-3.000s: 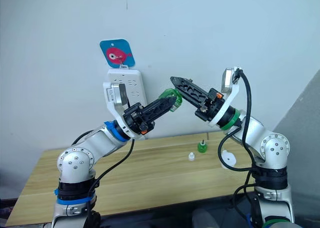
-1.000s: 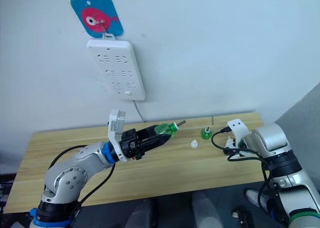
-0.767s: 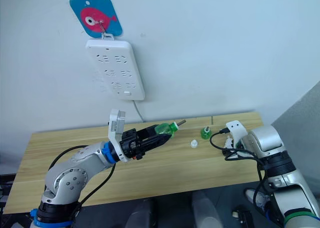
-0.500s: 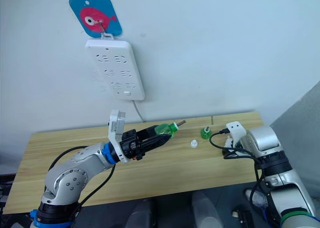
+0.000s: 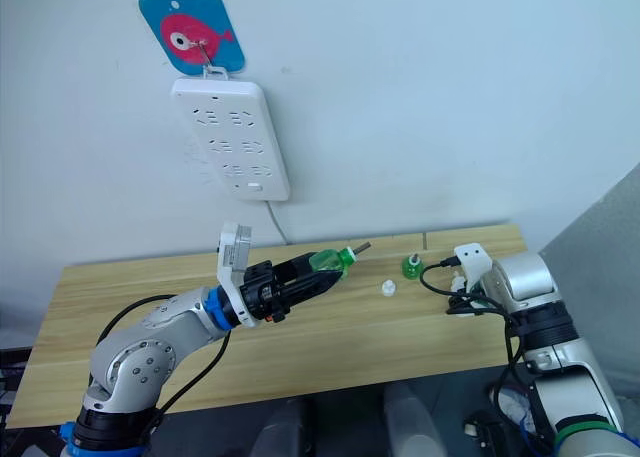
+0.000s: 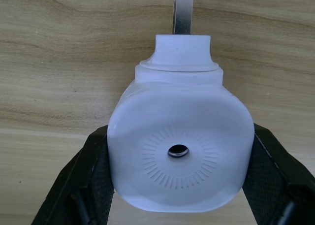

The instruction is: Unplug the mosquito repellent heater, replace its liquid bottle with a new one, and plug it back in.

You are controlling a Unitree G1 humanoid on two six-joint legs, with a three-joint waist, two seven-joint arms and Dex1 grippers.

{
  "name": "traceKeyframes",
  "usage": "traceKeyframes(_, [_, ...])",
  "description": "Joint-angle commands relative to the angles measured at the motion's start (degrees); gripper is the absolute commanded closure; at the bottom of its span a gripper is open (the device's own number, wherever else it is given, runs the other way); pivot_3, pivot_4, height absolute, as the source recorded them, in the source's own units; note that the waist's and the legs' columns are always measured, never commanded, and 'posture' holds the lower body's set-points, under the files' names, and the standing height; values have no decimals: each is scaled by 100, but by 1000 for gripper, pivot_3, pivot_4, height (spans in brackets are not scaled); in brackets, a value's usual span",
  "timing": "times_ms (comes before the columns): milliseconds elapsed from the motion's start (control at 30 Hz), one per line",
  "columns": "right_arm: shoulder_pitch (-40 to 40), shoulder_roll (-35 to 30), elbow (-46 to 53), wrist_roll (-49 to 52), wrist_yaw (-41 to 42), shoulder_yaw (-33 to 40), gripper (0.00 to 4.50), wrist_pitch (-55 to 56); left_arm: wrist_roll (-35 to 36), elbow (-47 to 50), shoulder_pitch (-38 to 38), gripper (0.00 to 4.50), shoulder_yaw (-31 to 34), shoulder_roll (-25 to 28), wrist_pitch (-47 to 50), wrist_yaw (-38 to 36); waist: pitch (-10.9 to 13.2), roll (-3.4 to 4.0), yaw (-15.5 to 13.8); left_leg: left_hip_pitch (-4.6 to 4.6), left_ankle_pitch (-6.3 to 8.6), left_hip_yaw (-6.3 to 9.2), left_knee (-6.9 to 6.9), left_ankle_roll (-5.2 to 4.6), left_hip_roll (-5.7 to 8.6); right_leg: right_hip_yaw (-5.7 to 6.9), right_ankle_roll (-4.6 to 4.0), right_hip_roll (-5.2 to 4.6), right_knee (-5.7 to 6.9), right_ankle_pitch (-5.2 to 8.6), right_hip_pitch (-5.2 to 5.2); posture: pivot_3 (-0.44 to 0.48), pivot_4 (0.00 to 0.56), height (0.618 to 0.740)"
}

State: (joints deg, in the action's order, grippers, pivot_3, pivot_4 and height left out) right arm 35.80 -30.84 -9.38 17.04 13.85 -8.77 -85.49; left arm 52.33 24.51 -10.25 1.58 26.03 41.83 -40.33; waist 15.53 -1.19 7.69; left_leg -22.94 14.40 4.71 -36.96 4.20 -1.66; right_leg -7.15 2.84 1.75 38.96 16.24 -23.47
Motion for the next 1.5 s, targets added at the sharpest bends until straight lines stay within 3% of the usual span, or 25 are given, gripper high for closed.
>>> traceKeyframes(33, [99,-127,332,72,194,332,1507,-120,-29,101,-3,2186,-5,46,-112,-190,0,0,12,-1,0,0,0,0,0,0,0,0,0,0,-1,-137,258,736])
traceKeyframes(267, [18,-595,1742,1652,1637,1749,1507,-695,324,-144,-184,2186,210,556,229,-923,-1,1,29,-6,0,0,1,0,-1,4,0,0,-1,0,-7,-179,218,736])
traceKeyframes(467, [-855,-1198,3347,3000,2939,2847,1507,-279,298,-618,-781,2186,124,1174,372,-1870,-8,2,22,-11,1,4,4,2,0,11,2,0,-8,1,-9,-212,186,736])
traceKeyframes(600, [-642,-942,3486,3820,3142,3395,1507,-480,168,-854,-1162,2186,-36,1255,335,-2318,-17,5,112,-14,1,-6,-3,3,2,5,7,-4,-9,-1,-9,-233,165,736])
traceKeyframes(767, [-190,-504,3396,4715,2690,3667,1507,-701,70,-927,-1470,2186,-151,1325,350,-2698,-38,6,285,-7,-1,-8,-4,4,-1,1,10,-2,2,-5,-9,-243,147,736])
traceKeyframes(1000, [-183,-324,3329,5687,1886,3614,1507,-695,23,-1045,-1780,2186,-110,1320,412,-2806,-52,8,347,-13,-1,-7,-3,4,2,0,10,-4,2,-6,-10,-239,138,736])
traceKeyframes(1500, [-472,-854,3124,7617,593,2754,1507,440,-120,-1064,-1989,2186,-195,1164,354,-2846,-160,9,346,-12,-1,-6,-5,4,2,1,-12,-4,5,-19,-11,-221,127,736])
